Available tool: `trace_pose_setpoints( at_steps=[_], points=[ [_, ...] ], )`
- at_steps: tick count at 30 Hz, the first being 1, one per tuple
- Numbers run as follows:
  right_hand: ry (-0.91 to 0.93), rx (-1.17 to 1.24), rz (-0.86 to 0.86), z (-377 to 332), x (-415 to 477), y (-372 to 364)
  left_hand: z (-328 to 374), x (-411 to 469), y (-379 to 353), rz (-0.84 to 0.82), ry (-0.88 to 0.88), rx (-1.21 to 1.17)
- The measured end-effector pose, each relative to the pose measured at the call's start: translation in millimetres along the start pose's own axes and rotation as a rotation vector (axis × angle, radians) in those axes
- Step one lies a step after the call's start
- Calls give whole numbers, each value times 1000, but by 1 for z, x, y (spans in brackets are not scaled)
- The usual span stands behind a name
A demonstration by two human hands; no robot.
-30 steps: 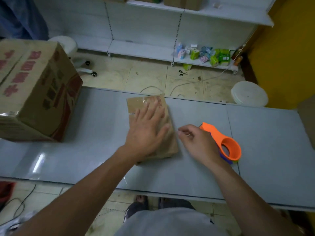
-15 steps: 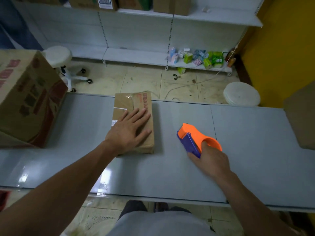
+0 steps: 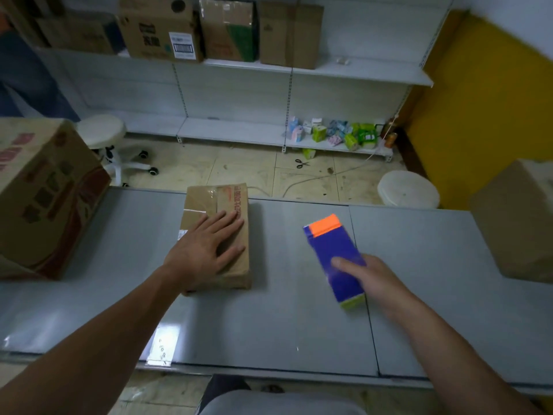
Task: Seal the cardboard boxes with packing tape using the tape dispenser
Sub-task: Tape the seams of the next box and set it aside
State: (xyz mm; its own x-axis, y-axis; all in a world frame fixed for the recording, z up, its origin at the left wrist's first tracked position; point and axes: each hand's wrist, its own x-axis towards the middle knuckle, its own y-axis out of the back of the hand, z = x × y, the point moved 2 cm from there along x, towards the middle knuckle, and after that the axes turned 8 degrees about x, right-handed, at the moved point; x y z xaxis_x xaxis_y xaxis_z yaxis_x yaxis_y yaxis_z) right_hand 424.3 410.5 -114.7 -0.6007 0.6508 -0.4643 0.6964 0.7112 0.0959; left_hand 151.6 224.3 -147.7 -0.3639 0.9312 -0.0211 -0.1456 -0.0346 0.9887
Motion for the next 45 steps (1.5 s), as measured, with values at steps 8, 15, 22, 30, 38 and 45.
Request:
trace_pose_setpoints(
  at_steps=[8, 15, 22, 30, 38, 45],
  points=[
    [-198, 1361, -350, 10, -29, -29, 8, 4, 12, -29, -13, 77],
    [-212, 1305, -532, 25, -45, -58, 92, -3, 79, -29, 381, -866],
    [-194, 1236, -352, 12, -59, -66, 130, -15, 85, -269, 434, -895],
    [-157, 976, -435, 11, -62, -69, 132, -12, 81, -169, 483, -739],
    [-161, 778, -527, 18, -54, -69, 125, -29, 67, -57, 663, -977],
    [-165, 750, -584, 17, -56, -76, 126, -48, 59, 51, 785, -1158]
  ],
)
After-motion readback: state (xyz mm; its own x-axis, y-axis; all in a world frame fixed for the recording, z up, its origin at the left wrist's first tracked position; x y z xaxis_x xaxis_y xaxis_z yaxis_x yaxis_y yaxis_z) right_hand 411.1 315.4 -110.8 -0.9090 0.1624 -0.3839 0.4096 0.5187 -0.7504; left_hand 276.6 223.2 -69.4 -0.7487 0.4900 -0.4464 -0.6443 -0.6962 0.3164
